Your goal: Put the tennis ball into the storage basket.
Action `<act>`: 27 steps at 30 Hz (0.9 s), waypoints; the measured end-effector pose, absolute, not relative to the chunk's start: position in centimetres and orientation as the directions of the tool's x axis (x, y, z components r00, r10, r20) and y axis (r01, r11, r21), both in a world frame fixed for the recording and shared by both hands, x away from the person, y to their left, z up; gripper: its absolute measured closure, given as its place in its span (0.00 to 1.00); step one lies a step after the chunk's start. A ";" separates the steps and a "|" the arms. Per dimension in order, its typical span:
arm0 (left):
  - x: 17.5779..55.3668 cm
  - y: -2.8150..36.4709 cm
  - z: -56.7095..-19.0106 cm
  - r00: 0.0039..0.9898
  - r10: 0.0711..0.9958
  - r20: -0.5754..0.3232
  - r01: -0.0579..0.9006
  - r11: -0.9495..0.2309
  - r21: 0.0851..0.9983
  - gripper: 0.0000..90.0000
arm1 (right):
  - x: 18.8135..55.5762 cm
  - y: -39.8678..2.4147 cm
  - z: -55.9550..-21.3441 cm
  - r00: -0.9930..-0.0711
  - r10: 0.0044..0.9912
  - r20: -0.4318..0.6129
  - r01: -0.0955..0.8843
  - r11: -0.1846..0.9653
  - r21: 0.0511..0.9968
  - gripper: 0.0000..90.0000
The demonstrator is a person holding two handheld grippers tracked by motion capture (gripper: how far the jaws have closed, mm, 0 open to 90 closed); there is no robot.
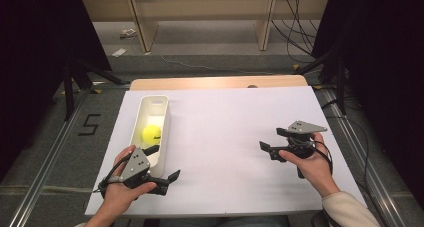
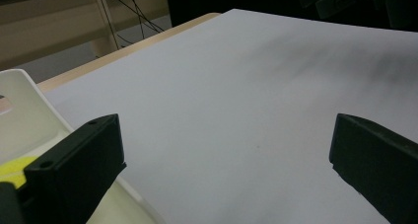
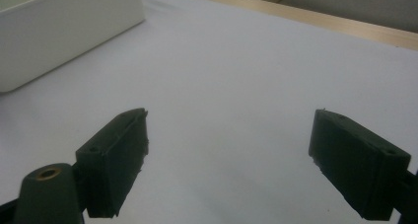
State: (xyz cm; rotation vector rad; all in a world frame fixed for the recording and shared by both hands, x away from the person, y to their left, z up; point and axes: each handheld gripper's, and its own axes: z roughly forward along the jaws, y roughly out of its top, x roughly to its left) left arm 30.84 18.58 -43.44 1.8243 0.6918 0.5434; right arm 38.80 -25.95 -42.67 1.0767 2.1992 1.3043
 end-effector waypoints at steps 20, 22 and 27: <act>30.8 18.5 -43.5 0.726 0.687 0.036 0.207 -0.269 0.941 0.00 | 37.3 -28.1 -43.3 -0.615 0.785 0.073 0.441 0.265 0.858 0.17; 30.8 18.5 -43.5 0.726 0.687 0.037 0.207 -0.270 0.941 0.00 | 37.2 -28.2 -43.4 -0.615 0.785 0.075 0.446 0.268 0.854 0.17; 30.8 18.5 -43.5 0.725 0.688 0.038 0.207 -0.270 0.940 0.00 | 36.8 -28.4 -43.6 -0.618 0.783 0.066 0.446 0.281 0.850 0.18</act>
